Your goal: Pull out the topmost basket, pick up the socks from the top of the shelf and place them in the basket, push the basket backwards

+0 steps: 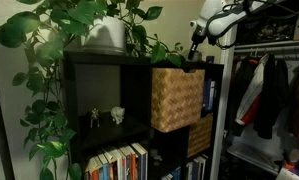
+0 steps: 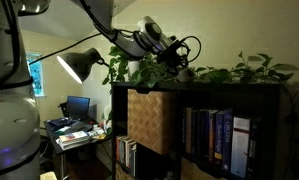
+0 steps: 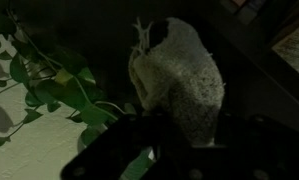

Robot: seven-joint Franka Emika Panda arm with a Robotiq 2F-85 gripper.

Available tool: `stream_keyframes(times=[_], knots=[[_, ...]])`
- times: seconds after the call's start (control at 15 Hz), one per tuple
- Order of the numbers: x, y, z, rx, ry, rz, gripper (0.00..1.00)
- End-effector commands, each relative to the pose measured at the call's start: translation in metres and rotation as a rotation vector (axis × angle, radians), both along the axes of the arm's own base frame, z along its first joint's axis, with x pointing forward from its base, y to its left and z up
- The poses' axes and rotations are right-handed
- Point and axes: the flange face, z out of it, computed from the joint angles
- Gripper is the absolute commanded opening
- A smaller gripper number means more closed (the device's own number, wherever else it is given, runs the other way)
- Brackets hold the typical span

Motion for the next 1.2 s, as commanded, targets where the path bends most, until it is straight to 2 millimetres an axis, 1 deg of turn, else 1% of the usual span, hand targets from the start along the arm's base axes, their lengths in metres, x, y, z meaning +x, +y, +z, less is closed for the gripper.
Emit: stream_keyframes(times=[0.0,0.13,0.27,0.33,0.6,0.8,1.13], knots=[[-0.018,0.007,0.011,-0.011,-0.014,-0.032,0.13],[-0.026,0.013,0.014,-0.007,-0.015,-0.034,0.14],[-0.036,0.022,0.016,-0.006,0.007,-0.039,0.1],[-0.041,0.026,0.016,-0.011,0.027,-0.056,0.13],[-0.059,0.042,0.011,-0.023,0.12,-0.108,0.13],[-0.07,0.052,0.006,-0.027,0.175,-0.115,0.13],[-0.079,0.077,-0.017,-0.019,0.254,-0.057,0.13]])
